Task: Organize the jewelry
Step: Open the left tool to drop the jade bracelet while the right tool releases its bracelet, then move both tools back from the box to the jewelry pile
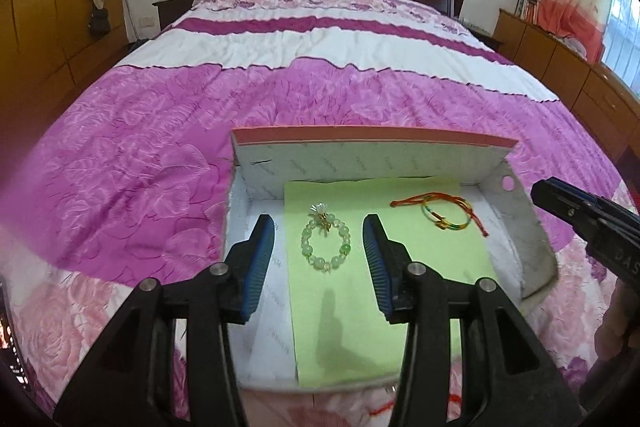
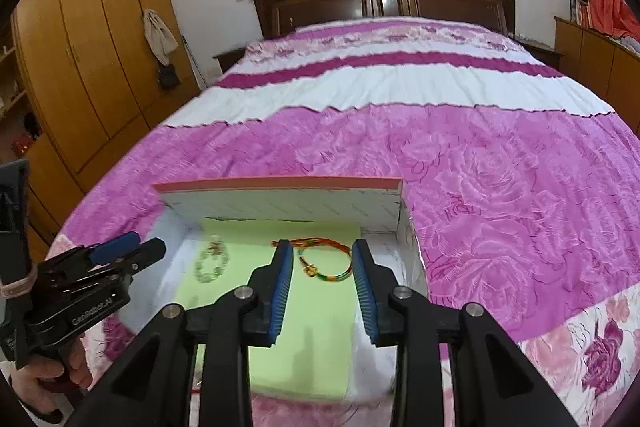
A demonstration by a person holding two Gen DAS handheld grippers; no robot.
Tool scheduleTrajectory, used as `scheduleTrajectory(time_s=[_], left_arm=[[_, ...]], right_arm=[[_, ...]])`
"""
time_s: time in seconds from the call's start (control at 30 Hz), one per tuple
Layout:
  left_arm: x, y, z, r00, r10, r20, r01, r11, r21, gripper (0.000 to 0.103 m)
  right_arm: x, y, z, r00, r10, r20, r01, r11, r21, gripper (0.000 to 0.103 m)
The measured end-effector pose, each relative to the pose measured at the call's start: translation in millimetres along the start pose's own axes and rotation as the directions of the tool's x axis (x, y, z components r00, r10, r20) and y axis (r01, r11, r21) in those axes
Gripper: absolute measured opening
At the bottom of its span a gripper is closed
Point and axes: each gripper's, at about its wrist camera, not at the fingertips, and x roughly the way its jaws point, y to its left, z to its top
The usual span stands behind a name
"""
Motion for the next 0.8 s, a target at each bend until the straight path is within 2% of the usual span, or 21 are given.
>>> scheduleTrajectory(time_s=[0.43,0.63,0.8], left_arm=[[-71,-6,-25,0.997,-0.049,0.053,0.047,0.998,0.028,0.04],[-88,-8,-48,0.997,-0.064,0.037,0.063,0.997,0.044,0.041],[-96,-11,-66,0.998,-0.063,0.011,0.062,0.996,0.067,0.041]], right_arm=[[-83,6,-32,0.998,0.021,0.067,-0.022,1.0,0.011,0.036],[-109,2,-52,0.997,0.013,0.073,-0.014,1.0,0.013,0.039],[-121,-5,-77,0.999,-0.002,0.045,0.001,1.0,0.017,0.04]])
